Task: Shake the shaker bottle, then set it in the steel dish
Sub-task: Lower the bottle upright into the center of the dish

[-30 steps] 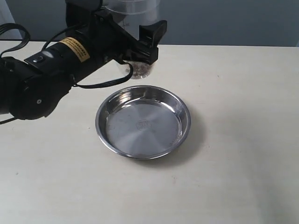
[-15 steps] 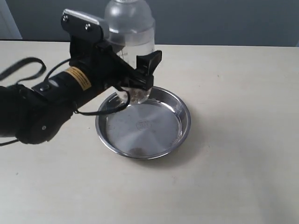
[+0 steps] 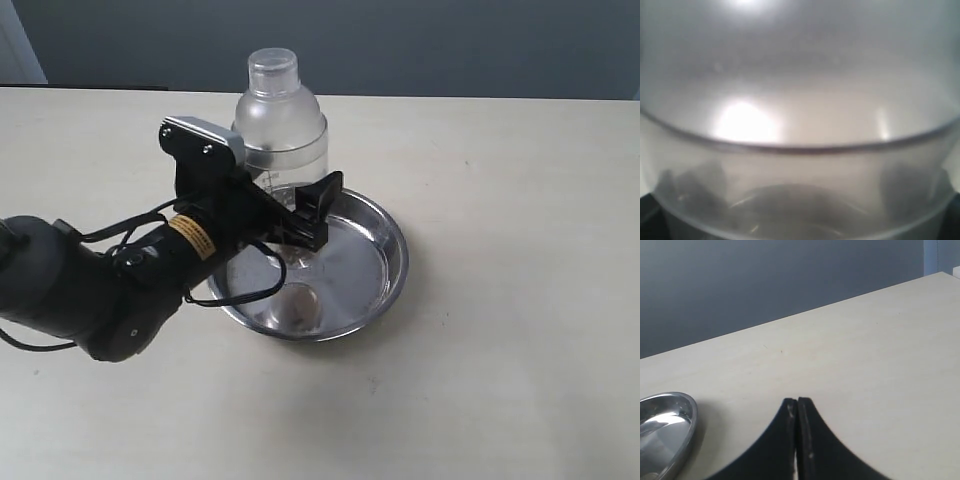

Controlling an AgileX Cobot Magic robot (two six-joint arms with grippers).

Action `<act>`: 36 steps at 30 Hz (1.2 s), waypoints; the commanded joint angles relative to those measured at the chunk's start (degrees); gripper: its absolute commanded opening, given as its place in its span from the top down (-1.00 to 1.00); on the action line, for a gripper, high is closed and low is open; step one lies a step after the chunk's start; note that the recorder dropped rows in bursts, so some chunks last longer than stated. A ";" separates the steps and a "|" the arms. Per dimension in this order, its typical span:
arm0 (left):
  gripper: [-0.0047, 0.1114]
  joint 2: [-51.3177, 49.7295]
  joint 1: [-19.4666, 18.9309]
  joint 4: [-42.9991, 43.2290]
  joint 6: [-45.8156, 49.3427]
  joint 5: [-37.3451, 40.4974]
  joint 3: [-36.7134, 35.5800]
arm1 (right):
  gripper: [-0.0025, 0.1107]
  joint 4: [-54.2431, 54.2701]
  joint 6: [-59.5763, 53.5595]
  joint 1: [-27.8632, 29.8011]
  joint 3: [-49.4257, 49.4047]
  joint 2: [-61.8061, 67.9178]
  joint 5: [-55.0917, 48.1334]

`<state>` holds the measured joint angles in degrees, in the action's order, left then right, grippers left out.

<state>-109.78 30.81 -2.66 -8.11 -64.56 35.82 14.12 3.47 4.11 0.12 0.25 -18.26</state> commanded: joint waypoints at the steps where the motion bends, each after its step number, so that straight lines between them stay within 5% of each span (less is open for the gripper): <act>1: 0.91 -1.97 0.16 -0.42 -0.72 -5.24 0.27 | 0.97 -0.03 -0.20 -0.14 -0.12 -0.25 0.63; 26: 0.87 -9.55 0.16 6.58 -1.58 -4.39 2.96 | 0.97 -0.03 -0.20 -0.14 -0.12 -0.25 0.63; 30: 0.54 -9.55 0.16 6.58 -1.73 -4.24 2.96 | 0.97 -0.03 -0.20 -0.14 -0.12 -0.25 0.63; 36: -0.38 -9.55 0.04 3.70 -1.73 -2.97 2.96 | 0.97 -0.03 -0.20 -0.14 -0.12 -0.25 0.63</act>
<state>-119.19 30.81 2.65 -9.26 -67.67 38.50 14.12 3.47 4.11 0.12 0.25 -18.26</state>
